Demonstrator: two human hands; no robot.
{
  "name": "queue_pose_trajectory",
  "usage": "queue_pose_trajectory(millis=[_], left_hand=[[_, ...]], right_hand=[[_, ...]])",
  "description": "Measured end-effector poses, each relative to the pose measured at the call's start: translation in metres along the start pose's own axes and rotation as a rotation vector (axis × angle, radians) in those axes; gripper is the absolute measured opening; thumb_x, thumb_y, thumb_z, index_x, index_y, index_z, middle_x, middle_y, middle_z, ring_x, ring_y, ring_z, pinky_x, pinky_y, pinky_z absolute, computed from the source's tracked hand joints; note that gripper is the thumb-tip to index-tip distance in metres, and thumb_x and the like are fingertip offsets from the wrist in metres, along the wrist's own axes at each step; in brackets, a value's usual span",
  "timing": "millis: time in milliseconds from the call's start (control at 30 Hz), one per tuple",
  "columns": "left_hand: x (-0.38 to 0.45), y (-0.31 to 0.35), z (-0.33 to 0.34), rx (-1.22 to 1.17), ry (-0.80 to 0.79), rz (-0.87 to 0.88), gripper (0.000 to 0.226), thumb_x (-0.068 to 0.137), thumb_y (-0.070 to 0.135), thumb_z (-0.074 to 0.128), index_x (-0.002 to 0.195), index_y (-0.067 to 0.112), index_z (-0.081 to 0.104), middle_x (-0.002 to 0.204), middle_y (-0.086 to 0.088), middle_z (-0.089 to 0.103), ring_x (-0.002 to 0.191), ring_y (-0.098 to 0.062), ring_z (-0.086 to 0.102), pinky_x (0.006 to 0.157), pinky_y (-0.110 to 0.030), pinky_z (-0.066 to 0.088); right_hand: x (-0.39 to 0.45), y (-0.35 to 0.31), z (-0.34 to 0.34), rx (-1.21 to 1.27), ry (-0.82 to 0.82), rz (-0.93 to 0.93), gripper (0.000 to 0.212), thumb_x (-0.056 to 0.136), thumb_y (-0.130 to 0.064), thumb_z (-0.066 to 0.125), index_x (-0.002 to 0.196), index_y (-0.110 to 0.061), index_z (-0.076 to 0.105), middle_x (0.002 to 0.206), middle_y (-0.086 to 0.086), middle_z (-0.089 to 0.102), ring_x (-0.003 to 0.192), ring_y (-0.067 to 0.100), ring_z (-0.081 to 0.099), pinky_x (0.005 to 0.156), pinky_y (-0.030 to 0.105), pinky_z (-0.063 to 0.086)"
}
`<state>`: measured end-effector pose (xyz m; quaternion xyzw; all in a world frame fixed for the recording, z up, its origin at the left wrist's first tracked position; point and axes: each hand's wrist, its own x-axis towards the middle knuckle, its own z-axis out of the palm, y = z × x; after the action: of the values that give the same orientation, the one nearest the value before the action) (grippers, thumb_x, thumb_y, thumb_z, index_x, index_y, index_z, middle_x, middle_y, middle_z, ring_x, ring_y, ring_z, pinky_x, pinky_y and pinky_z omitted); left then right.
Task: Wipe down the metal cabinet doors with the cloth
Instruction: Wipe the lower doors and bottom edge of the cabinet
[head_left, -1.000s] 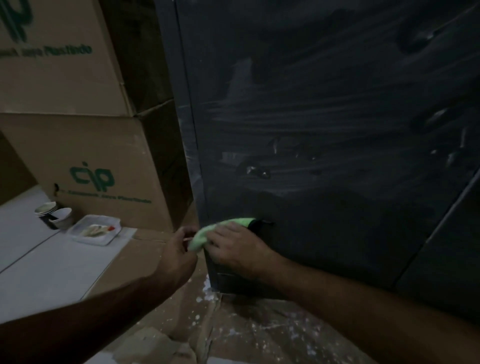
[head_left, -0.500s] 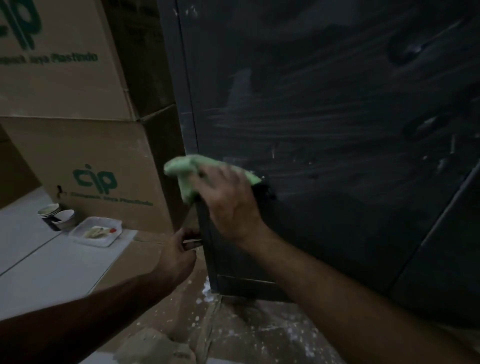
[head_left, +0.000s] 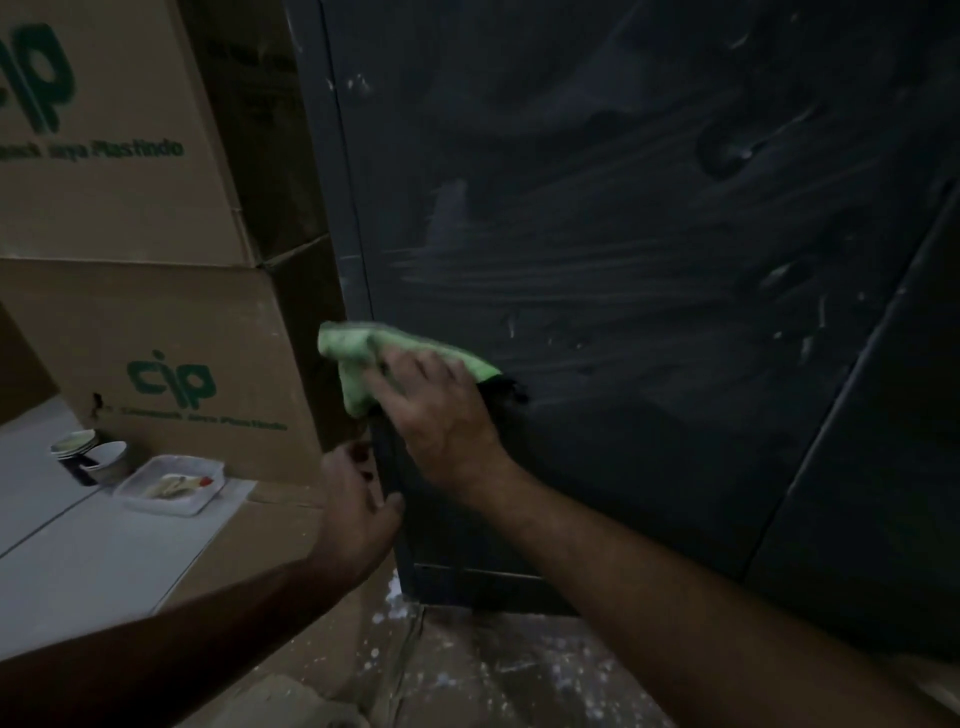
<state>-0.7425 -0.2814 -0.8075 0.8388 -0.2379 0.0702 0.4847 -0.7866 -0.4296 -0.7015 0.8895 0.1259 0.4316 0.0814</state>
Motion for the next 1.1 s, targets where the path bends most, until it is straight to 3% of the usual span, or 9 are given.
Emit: queue_pose_trajectory(millis=[133,300,467,533,633,700,867,933,1100], left_hand=[[0.005,0.013,-0.001,0.032,0.087,0.102,0.053,0.083,0.018,0.072,0.126,0.02,0.041,0.123,-0.003,0.042,0.105,-0.015,0.051,0.086,-0.025,0.049],[0.016,0.028,-0.003,0.261,0.119,0.495,0.043,0.089,0.033,0.067,0.122,0.018,0.046,0.12,0.002,0.041,0.105,-0.016,0.045,0.087,-0.025,0.041],[0.048,0.036,-0.007,0.704,-0.003,1.072,0.067,0.09,0.038,0.053,0.147,0.006,0.041,0.143,-0.017,0.043,0.131,-0.036,0.044,0.113,-0.048,0.033],[0.055,0.034,-0.006,0.805,-0.067,1.24,0.066,0.096,0.031,0.051,0.155,0.007,0.034,0.149,-0.017,0.042,0.14,-0.036,0.041,0.118,-0.052,0.032],[0.06,0.046,-0.002,0.771,-0.038,1.284,0.064,0.101,0.03,0.048,0.158,0.008,0.029,0.156,-0.016,0.039,0.147,-0.034,0.036,0.121,-0.053,0.029],[0.064,0.054,0.001,0.776,-0.019,1.278,0.066,0.101,0.031,0.047,0.159,0.008,0.026,0.158,-0.017,0.038,0.149,-0.034,0.034,0.121,-0.054,0.029],[0.073,0.047,0.012,0.819,0.005,1.314,0.075,0.1,0.033,0.047,0.164,0.009,0.014,0.162,-0.017,0.032,0.16,-0.033,0.011,0.127,-0.053,0.021],[0.076,0.046,0.014,0.848,0.022,1.314,0.076,0.101,0.036,0.045,0.165,0.011,0.013,0.165,-0.012,0.025,0.162,-0.03,0.006,0.129,-0.05,0.015],[0.081,0.044,0.016,0.882,0.073,1.324,0.066,0.105,0.037,0.042,0.163,0.011,0.024,0.165,-0.015,0.034,0.153,-0.032,0.029,0.128,-0.05,0.02]], right_hand=[[-0.049,0.03,-0.005,-0.031,-0.193,-0.31,0.033,0.083,-0.021,0.067,0.115,-0.018,0.072,0.124,0.007,0.065,0.107,0.027,0.061,0.087,0.042,0.047],[-0.037,0.055,-0.039,-0.044,0.217,0.31,0.038,0.097,-0.009,0.05,0.131,-0.016,0.066,0.126,0.012,0.06,0.103,0.027,0.052,0.084,0.039,0.042],[-0.094,0.061,-0.034,-0.021,0.025,0.084,0.031,0.093,-0.016,0.053,0.118,-0.018,0.071,0.124,0.01,0.065,0.097,0.031,0.061,0.077,0.047,0.051],[-0.107,0.095,-0.056,-0.08,0.163,0.28,0.032,0.087,-0.017,0.06,0.117,-0.017,0.069,0.116,0.014,0.064,0.092,0.034,0.058,0.074,0.047,0.05],[-0.109,0.132,-0.089,-0.06,0.561,0.824,0.043,0.087,-0.018,0.066,0.129,-0.011,0.06,0.118,0.02,0.055,0.104,0.035,0.054,0.086,0.045,0.05],[-0.096,0.122,-0.087,-0.026,0.67,0.973,0.045,0.088,-0.013,0.067,0.132,-0.007,0.06,0.121,0.021,0.052,0.107,0.034,0.053,0.09,0.044,0.048],[-0.101,0.067,-0.045,-0.082,0.173,0.311,0.033,0.094,-0.01,0.059,0.123,-0.018,0.069,0.119,0.013,0.059,0.103,0.029,0.054,0.085,0.046,0.053],[-0.118,0.09,-0.059,-0.066,0.141,0.283,0.032,0.089,-0.009,0.061,0.119,-0.017,0.07,0.115,0.013,0.061,0.099,0.027,0.053,0.08,0.043,0.054],[-0.166,0.167,-0.102,-0.087,0.694,1.053,0.042,0.087,-0.005,0.062,0.128,-0.006,0.052,0.118,0.027,0.051,0.106,0.038,0.053,0.091,0.044,0.045]])
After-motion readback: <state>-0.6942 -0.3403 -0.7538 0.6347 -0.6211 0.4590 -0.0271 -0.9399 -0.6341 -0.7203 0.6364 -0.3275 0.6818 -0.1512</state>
